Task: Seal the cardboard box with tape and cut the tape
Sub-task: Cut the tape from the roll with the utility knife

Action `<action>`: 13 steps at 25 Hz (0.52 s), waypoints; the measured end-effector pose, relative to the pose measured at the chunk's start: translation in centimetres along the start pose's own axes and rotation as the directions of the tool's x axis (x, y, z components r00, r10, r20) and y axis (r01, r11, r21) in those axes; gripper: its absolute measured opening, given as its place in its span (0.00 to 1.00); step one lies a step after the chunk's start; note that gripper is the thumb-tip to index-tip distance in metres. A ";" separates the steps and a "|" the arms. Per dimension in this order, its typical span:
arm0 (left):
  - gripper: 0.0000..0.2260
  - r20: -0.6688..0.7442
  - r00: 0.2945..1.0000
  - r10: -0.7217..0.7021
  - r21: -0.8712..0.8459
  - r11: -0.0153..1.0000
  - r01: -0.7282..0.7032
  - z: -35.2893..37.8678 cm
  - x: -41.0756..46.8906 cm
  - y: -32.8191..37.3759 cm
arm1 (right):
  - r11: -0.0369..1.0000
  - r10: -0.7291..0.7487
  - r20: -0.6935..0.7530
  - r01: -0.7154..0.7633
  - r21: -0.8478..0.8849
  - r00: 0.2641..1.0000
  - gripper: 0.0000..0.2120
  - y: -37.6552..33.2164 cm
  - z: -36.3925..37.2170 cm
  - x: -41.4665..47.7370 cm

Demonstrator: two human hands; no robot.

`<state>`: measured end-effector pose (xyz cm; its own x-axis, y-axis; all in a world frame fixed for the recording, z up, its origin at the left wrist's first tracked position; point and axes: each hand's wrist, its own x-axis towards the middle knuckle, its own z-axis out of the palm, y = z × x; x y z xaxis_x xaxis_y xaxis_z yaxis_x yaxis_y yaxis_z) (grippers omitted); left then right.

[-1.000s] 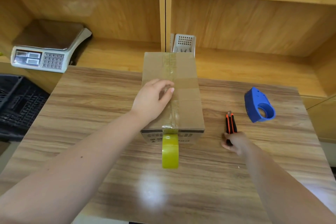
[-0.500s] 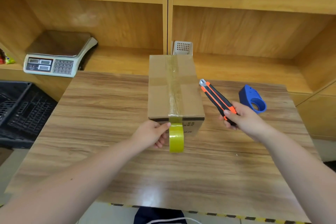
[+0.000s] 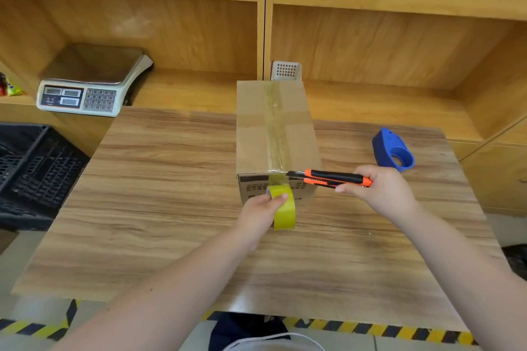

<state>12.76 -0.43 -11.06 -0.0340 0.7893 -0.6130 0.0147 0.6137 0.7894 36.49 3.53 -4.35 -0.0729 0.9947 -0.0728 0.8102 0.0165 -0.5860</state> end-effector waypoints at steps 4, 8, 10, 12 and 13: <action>0.27 -0.017 0.999 0.037 -0.012 0.999 -0.037 -0.3 -0.5 -0.9 | 0.992 -0.010 -0.030 0.006 -0.125 1.000 0.22 -0.9 0.6 -0.3; 0.13 0.030 1.000 0.007 -0.071 0.997 -0.005 -0.8 -1.1 -0.4 | 0.998 -0.052 0.001 0.052 0.021 0.999 0.16 -1.4 0.9 0.4; 0.19 0.018 0.999 0.031 -0.085 0.996 -0.029 -0.8 -1.2 -0.4 | 0.940 -0.053 0.078 0.024 0.341 0.996 0.06 -1.5 0.9 0.4; 0.24 0.014 1.000 0.024 -0.081 0.996 -0.023 -0.6 -0.9 -0.6 | 0.727 -0.052 0.195 -0.097 0.680 0.979 0.10 -1.2 0.6 0.1; 0.22 0.012 1.000 0.017 -0.084 0.996 -0.015 -0.6 -0.9 -0.7 | 0.622 -0.074 0.251 -0.152 0.768 0.965 0.16 -0.9 0.4 0.0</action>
<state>12.20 -1.53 -11.04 -0.0216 0.7995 -0.6002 -0.0688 0.5977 0.7987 35.56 3.47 -4.18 -0.2758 0.9334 -0.2294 0.0685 -0.2190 -0.9733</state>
